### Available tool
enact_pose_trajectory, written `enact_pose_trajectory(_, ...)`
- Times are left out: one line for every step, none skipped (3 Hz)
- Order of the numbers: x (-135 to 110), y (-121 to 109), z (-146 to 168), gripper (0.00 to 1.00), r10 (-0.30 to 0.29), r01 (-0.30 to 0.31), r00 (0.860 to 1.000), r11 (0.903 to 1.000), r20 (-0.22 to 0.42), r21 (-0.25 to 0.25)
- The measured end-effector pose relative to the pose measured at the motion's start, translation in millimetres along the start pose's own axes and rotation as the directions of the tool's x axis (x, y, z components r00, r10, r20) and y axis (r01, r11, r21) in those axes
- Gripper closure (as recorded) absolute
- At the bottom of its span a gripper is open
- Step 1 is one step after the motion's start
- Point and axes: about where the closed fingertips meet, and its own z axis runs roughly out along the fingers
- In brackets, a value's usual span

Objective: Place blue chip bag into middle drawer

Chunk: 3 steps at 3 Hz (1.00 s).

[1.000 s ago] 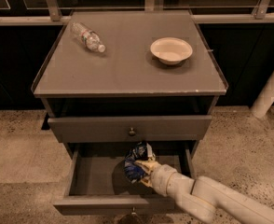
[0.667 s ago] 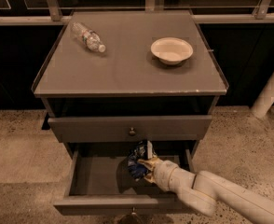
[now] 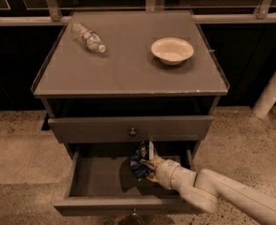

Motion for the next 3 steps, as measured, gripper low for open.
enact_pose_trajectory(-7.8,-5.1,5.2,1.0,-0.005,0.005,1.0,0.9998,-0.001,0.017)
enact_pose_trajectory(-8.0,-4.4,5.1,1.0,-0.005,0.005,1.0,0.9999,-0.001,0.016)
enact_pose_trajectory(-8.0,-4.4,5.2,0.81,-0.005,0.005,1.0,0.9999,-0.002,0.016)
